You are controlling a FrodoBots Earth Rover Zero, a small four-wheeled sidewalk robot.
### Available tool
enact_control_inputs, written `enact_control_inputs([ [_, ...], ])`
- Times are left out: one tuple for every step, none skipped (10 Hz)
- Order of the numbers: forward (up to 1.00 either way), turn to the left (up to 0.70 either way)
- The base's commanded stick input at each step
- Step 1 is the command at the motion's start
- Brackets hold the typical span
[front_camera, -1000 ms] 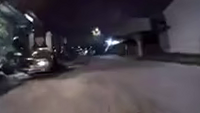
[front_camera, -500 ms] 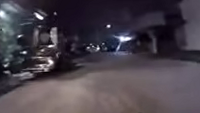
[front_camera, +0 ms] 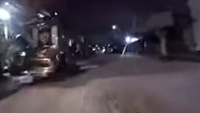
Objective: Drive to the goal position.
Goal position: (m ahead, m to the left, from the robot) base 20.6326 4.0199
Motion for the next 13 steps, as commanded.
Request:
enact_control_inputs([
  [0.85, 0.00],
  [0.85, 0.00],
  [0.85, 0.00],
  [0.85, 0.00],
  [0.85, 0.00],
  [0.85, -0.05],
  [0.85, -0.31],
  [0.85, -0.09],
  [0.85, 0.00],
  [0.85, 0.00],
  [0.85, 0.00],
  [0.85, 0.00],
  [0.85, 0.00],
])
